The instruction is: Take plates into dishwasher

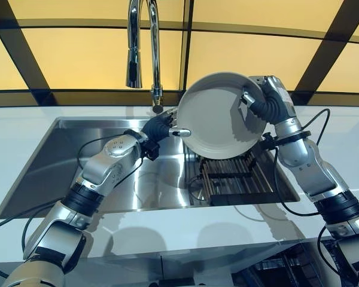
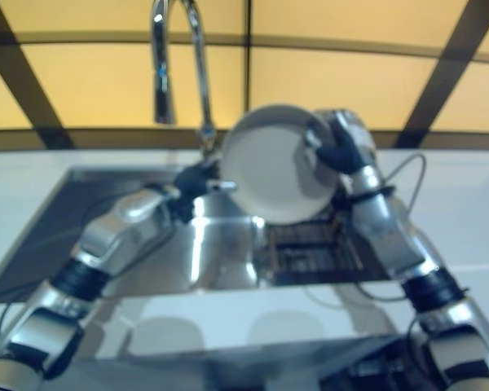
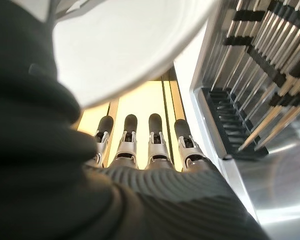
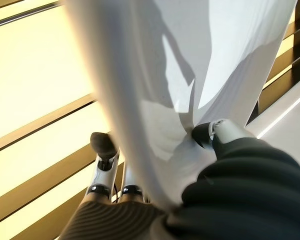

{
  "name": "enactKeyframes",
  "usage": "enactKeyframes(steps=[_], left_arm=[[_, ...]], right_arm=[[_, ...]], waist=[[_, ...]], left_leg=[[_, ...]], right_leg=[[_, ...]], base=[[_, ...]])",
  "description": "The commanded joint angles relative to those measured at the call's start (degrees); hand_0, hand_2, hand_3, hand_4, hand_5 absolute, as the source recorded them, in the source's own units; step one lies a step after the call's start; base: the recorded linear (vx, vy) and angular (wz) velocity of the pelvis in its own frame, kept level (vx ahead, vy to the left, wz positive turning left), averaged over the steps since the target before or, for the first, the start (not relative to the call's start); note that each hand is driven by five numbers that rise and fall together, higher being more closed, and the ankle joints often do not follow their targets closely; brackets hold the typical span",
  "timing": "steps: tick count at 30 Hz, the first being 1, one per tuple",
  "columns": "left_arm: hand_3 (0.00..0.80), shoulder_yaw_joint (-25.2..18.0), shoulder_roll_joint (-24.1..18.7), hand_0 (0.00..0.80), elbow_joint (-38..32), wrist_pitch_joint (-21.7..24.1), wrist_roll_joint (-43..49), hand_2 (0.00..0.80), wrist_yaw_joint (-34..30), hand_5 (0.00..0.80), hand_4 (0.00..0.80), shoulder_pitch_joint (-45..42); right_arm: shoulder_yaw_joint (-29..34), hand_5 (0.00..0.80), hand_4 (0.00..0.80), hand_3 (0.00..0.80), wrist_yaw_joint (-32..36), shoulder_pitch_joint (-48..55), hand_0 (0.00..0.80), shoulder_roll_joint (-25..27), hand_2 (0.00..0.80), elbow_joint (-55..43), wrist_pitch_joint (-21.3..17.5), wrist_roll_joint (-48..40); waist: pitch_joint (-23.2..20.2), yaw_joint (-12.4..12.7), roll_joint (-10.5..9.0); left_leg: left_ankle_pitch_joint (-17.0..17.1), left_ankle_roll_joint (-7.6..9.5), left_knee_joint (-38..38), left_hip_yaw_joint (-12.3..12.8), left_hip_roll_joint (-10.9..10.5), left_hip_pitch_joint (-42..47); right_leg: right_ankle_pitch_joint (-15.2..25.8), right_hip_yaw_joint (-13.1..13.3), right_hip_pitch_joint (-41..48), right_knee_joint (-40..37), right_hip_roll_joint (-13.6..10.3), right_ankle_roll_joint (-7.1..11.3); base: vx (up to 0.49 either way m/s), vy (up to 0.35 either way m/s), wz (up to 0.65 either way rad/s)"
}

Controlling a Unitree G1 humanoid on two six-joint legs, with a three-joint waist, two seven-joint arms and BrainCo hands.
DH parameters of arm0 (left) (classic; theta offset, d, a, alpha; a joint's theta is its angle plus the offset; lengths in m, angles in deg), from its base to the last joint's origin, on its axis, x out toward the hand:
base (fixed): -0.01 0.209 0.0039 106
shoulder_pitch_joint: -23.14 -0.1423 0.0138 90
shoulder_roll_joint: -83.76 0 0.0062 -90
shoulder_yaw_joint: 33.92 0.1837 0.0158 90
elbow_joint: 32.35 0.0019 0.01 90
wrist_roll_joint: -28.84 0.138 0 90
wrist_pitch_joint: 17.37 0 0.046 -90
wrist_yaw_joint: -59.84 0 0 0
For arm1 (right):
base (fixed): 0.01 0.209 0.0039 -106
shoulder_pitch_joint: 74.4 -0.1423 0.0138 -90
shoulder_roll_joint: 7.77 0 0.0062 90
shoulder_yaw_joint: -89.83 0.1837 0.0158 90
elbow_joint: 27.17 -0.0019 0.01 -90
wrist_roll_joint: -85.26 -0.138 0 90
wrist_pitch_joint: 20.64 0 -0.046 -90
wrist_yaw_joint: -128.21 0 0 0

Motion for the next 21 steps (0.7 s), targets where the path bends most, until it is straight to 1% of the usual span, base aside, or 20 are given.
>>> enactKeyframes(steps=[1,11,16,21], left_arm=[[0.0,3.2,3.0,0.0,4.5,0.8,0.2,0.0,-0.9,0.0,0.0,7.9],[0.0,4.0,4.4,0.0,3.4,-1.4,-2.6,0.0,-1.6,0.0,0.0,7.7],[0.0,4.1,4.8,0.0,3.3,-1.2,-2.7,0.0,-1.2,0.0,0.0,7.3],[0.0,3.9,4.9,0.0,2.6,-1.1,-3.0,0.0,-1.0,0.0,0.0,6.7]], right_arm=[[0.5,0.8,0.8,0.8,-0.8,-8.5,0.8,0.5,0.8,-2.3,-2.1,-2.3],[-0.6,0.8,0.8,0.8,-1.0,-9.4,0.8,-0.9,0.8,-2.8,-2.3,-2.6],[-1.1,0.8,0.8,0.8,-0.6,-9.9,0.8,-1.1,0.8,-3.4,-1.7,-2.7],[-1.0,0.8,0.8,0.8,-0.3,-9.5,0.8,-1.3,0.8,-3.8,-1.9,-2.9]], waist=[[-2.1,0.9,2.98],[-1.9,0.9,3.05],[-1.9,1.0,3.03],[-1.8,1.1,2.94]], left_leg=[[-6.6,-0.36,0.2,1.6,-0.8,2.8],[-6.6,-0.28,0.2,1.8,-0.8,2.8],[-6.6,-0.23,0.2,1.7,-0.8,2.8],[-6.6,-0.21,0.2,1.6,-0.8,2.8]], right_leg=[[-1.4,-0.9,-0.5,0.9,4.1,1.48],[-1.4,-0.8,-0.5,0.8,4.1,1.4],[-1.5,-0.7,-0.5,0.8,4.1,1.34],[-1.5,-0.8,-0.4,0.7,4.1,1.3]], base=[[0.0,0.0,0.0],[0.0,0.0,0.0],[0.0,0.0,0.0],[0.0,0.0,0.0]])
